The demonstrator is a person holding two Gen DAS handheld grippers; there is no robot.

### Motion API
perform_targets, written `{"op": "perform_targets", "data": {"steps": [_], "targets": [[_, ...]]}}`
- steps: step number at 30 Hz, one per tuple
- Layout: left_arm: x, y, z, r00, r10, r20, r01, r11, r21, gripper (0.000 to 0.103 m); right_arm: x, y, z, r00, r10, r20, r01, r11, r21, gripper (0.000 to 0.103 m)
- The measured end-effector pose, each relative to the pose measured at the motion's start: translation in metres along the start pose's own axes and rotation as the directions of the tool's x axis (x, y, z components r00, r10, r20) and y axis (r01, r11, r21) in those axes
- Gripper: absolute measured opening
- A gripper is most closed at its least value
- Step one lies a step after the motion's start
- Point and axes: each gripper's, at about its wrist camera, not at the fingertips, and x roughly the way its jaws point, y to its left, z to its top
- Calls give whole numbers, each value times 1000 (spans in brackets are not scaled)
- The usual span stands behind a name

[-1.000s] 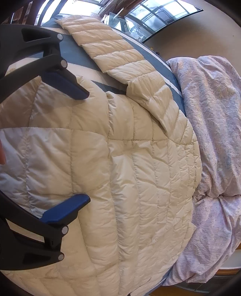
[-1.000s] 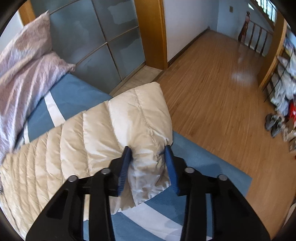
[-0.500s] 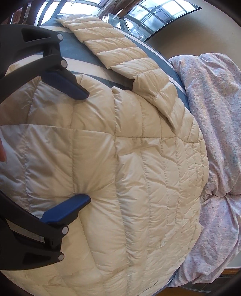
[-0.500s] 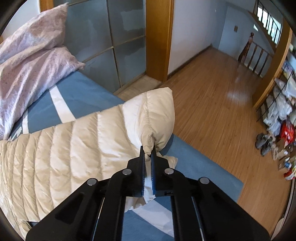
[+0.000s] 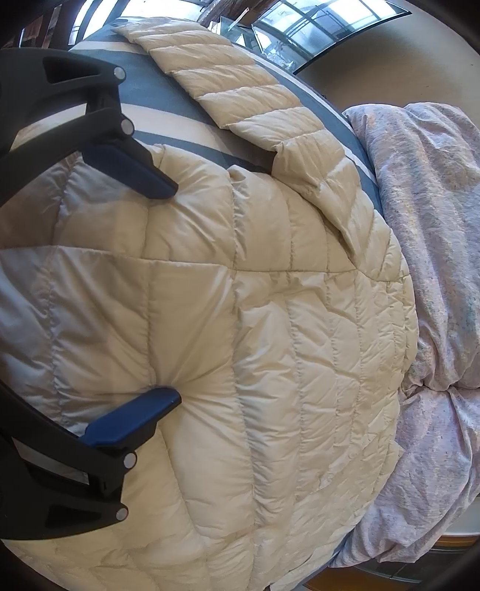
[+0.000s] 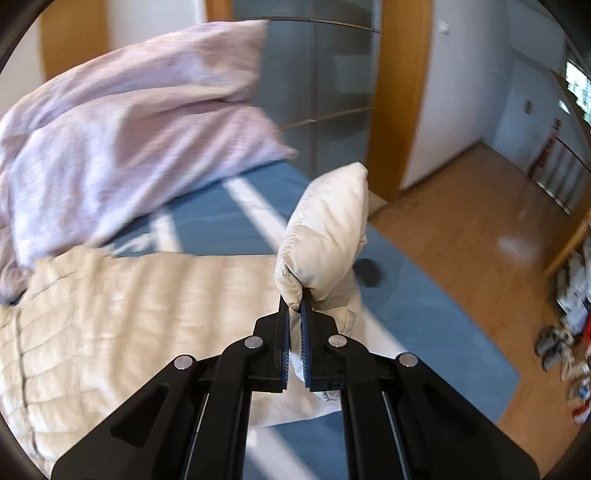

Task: Fold large clothes
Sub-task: 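Lift the sleeve with the right gripper and fold it across the jacket body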

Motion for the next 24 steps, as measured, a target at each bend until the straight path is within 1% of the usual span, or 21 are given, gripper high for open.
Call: {"op": "perform_targets", "data": {"steps": [4,5,8,10,13,14,16,20,24], "targets": [[-3,3,-1,1000,-10,5,10,1000,-2,101,-11,50,-4,995,100,-6,-100,993,-62,6],[-4,3,-1,1000,-12,6,12,1000,-3,101,-14,67,-6,991,133,-14,-134,987,-84,6],[-7,8,-1,1000,-21,13,21,1000,-9,101,-19,106,-9,980,196,-40,-200,971,-133,6],[-11,12,-1,1000,-23,20,23,1000,-15,101,-21,142,-17,966,249,-69,-258,951,-173,6],[-16,22,0,999,-20,34,21,999,-31,101,-27,182,-31,948,301,-107,-317,922,-220,6],[-18,25,0,999,-18,37,20,999,-38,101,-28,201,-38,936,327,-131,-350,906,-238,6],[-22,37,0,999,-16,46,19,998,-62,101,-31,227,-50,920,357,-163,-389,883,-263,6],[-23,61,2,999,-5,38,9,993,-118,101,-37,283,-79,890,399,-221,-453,830,-325,6],[-24,86,1,999,-2,35,7,987,-159,101,-41,319,-101,868,419,-265,-492,793,-358,6]]}}
